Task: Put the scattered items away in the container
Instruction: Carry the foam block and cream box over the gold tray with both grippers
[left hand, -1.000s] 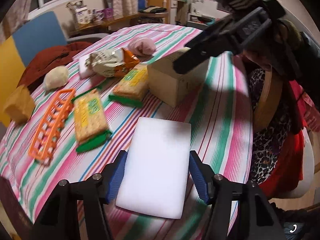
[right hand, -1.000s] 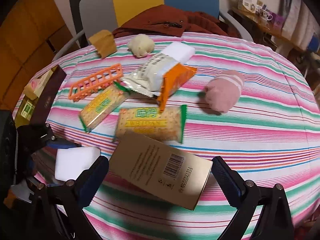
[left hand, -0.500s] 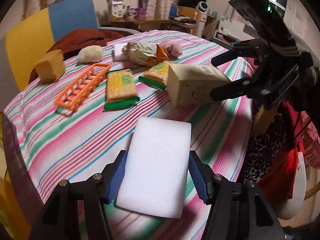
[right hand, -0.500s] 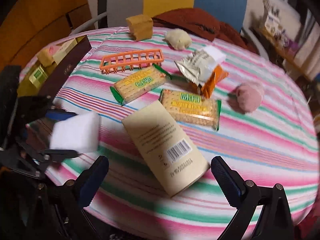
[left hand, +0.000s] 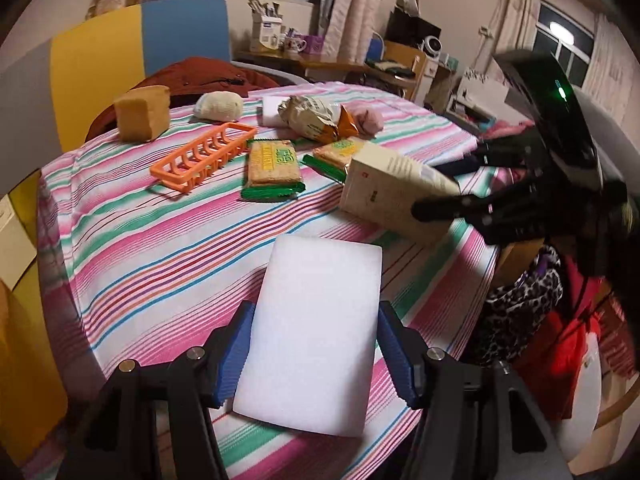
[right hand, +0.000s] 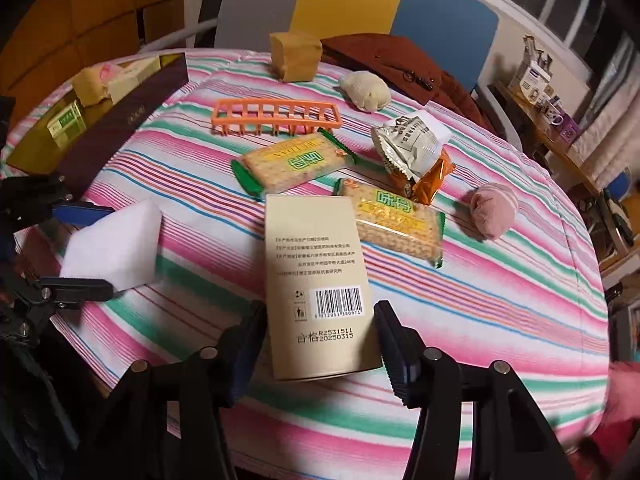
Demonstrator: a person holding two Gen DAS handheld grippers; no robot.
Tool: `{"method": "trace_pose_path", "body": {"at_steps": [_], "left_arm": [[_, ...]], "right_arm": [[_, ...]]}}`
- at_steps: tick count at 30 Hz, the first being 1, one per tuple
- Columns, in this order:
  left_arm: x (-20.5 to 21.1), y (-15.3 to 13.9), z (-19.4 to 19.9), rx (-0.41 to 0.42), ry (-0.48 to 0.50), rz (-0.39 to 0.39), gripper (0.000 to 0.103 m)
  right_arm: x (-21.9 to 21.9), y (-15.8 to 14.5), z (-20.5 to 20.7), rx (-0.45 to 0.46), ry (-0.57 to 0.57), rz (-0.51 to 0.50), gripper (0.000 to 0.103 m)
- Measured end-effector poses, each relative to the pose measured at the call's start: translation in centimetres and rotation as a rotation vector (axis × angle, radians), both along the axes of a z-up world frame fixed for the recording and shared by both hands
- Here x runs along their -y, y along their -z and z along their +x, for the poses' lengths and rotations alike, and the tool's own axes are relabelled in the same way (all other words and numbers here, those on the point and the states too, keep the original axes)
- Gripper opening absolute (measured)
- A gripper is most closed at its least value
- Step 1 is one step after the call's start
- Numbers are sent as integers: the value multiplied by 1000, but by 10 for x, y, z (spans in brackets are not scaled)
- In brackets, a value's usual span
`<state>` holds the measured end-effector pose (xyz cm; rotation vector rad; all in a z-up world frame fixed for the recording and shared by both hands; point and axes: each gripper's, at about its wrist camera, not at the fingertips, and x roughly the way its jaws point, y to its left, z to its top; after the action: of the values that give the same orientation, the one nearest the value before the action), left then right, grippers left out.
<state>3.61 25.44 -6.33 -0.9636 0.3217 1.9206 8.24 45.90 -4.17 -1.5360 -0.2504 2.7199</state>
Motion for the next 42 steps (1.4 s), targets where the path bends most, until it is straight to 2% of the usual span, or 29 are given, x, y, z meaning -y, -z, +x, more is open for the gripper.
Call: {"method": "trace_pose_path", "body": {"at_steps": [9,17,25,34,42], "left_arm": [[7,3,4,-32,-65,-6,61],[18,0,3,-45,-134,39,60],[26,-24,16,-145,-152,64,60],[46,-47,25,-216,-211,67,60],[76,-61,14,-251,-317,78,60]], "right_arm": [[17,19,0,-66,74,-90,52],[21,23,5,-157,182,-123,50],[30,23,20,-223,236,-267,50],[46,13,22,-267,216,-356,50],[75,-11,5,-313,124,-399,50]]}}
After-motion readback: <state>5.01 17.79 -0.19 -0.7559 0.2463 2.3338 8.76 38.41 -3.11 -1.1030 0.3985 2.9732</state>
